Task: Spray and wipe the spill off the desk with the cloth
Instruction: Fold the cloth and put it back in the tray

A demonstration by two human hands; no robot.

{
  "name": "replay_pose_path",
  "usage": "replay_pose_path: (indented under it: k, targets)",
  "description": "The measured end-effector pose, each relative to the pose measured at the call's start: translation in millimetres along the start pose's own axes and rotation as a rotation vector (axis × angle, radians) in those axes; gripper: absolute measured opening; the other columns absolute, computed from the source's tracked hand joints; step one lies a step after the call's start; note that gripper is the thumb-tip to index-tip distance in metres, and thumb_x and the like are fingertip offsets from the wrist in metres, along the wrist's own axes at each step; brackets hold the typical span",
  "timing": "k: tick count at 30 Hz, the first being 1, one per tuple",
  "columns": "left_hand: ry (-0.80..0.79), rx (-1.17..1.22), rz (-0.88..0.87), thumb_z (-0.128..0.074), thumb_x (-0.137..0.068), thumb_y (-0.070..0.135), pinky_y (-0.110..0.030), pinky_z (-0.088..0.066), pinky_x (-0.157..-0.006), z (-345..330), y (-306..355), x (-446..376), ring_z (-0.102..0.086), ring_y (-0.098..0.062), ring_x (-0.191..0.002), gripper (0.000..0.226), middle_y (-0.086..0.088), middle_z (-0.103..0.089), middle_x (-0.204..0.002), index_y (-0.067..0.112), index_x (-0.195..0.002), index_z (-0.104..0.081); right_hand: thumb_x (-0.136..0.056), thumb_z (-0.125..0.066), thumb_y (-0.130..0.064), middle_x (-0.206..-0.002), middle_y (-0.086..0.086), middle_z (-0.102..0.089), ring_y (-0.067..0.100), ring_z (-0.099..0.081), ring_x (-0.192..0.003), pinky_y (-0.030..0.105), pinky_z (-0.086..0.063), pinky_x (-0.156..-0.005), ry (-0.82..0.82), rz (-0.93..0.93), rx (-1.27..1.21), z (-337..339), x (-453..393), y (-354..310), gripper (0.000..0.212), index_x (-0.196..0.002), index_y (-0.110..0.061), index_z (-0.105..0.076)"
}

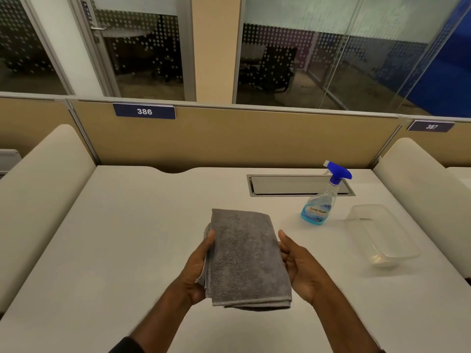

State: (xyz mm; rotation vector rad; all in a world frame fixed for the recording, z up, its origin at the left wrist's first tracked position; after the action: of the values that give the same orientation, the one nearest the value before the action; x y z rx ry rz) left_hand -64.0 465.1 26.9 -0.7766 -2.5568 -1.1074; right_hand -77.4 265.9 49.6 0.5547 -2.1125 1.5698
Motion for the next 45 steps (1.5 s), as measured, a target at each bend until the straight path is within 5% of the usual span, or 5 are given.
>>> replay_pose_path:
  k: [8,14,30,42,45]
  targets:
    - [0.14,-0.577,-0.171,-0.076,-0.07,0.051,-0.049,-0.061,-0.07,-20.6,53.9,5.7,-0.075,-0.03,-0.091,0.046,-0.01,-0.078,-0.098,0.014,-0.097,-0.074,-0.088,-0.07,-0.018,-0.074,0.0,-0.076,0.007,-0.068,-0.056,0.019,-0.054,-0.052,0.001,0.216,0.067,-2.6,1.6,-44.8,0.035,-0.116,0.002,-0.068]
    - [0.102,-0.724,-0.29,-0.079,-0.068,0.046,-0.034,-0.056,-0.061,-37.5,92.6,11.0,-0.074,-0.021,-0.083,0.032,-0.004,-0.078,-0.091,0.02,-0.087,-0.078,-0.075,-0.071,-0.009,-0.107,0.008,-0.079,0.021,-0.077,-0.093,0.026,-0.061,-0.069,-0.128,0.303,-0.035,-7.3,8.4,-73.3,0.042,-0.117,-0.007,-0.068]
    - [-0.037,-0.671,-0.361,-0.081,-0.074,0.018,-0.032,-0.056,-0.058,-67.8,120.6,22.3,-0.075,-0.028,-0.09,0.035,-0.01,-0.077,-0.103,0.014,-0.109,-0.074,-0.074,-0.075,-0.014,-0.112,0.01,-0.077,0.024,-0.075,-0.102,0.028,-0.061,-0.075,-0.136,0.498,0.25,-12.7,46.6,-125.2,0.052,-0.125,-0.008,-0.066]
    - [-0.337,-0.799,-1.146,-0.075,-0.079,0.008,-0.022,-0.058,-0.068,-175.7,195.1,168.2,-0.072,-0.008,-0.079,0.016,0.011,-0.078,-0.09,0.019,-0.091,-0.078,-0.083,-0.077,-0.007,-0.087,-0.005,-0.078,0.021,-0.074,-0.083,0.03,-0.061,-0.074,-0.059,1.373,0.309,-36.6,200.7,-201.6,0.027,-0.092,-0.032,-0.081]
    - [-0.571,-0.757,-1.232,-0.069,-0.086,0.013,-0.039,-0.055,-0.09,-192.1,195.3,184.7,-0.071,-0.03,-0.098,0.012,-0.007,-0.075,-0.104,0.002,-0.09,-0.072,-0.09,-0.071,-0.014,-0.107,0.009,-0.077,0.034,-0.072,-0.098,0.037,-0.056,-0.083,-0.219,1.582,0.367,-54.5,222.1,-201.3,0.012,-0.09,-0.023,-0.078]
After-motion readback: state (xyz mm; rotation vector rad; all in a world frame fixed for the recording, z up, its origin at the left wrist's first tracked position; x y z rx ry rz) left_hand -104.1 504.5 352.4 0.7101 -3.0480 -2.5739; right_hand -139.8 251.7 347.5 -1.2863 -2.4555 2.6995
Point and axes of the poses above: each hand's wrist, its own x-axis away from the middle knuckle, its own z-axis out of the back of the hand, y = z × x, the point moved 8 cm from there along -x, towards the middle knuckle
